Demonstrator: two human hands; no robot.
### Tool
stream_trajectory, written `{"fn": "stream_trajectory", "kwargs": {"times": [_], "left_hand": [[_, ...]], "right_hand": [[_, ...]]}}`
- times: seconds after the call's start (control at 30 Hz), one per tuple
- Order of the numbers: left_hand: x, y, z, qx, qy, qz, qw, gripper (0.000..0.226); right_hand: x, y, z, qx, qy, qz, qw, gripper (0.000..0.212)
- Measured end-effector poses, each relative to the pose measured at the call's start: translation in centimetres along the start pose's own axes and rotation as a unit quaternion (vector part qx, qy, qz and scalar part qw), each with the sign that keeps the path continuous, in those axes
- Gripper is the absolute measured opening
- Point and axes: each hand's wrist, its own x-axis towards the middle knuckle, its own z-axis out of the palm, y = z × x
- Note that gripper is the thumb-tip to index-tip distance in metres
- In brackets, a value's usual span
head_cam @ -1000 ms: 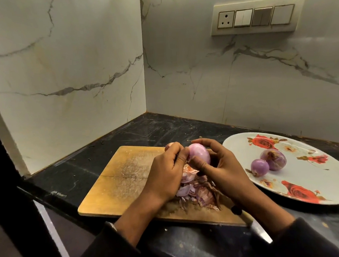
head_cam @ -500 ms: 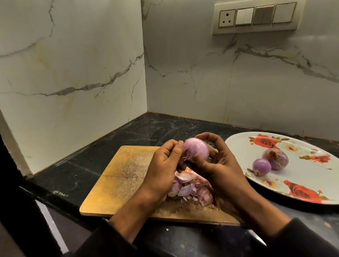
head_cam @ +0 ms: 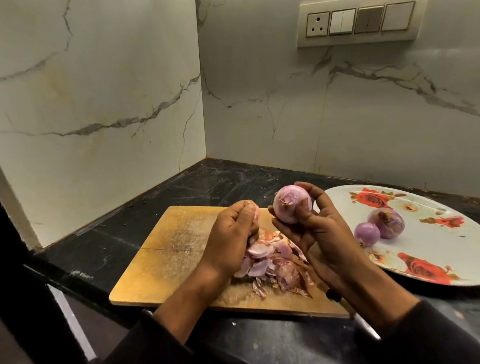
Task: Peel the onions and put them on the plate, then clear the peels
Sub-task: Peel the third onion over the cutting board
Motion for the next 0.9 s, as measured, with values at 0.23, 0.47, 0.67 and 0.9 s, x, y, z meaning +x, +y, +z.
{"fn": "stream_trajectory", "kwargs": {"times": [0.23,0.47,0.67,0.9], "left_hand": [[0.19,-1.12,-0.08,0.213,0.054,0.079,0.972,0.038],[0.17,-1.17,0.13,0.279,0.088,0.123,0.948,0.037],[0.25,-1.21,0.03,0.293,0.063,0.135,0.944,0.016],[0.15,-1.01,-0.22,0.242,0.072,0.159,0.954,0.029]], "right_hand": [[-0.23,0.49,-0.01,-0.069,0.024,-0.025,0.997,0.055],[-0.47,0.58,0.31,-0.127,0.039,-0.039,0.990,0.075],[-0.67,0.63,0.40,-0.119,0.033,-0.049,0.991,0.068],[-0.63,0.72,0.04,-0.150,0.026,-0.049,0.987,0.049]]}}
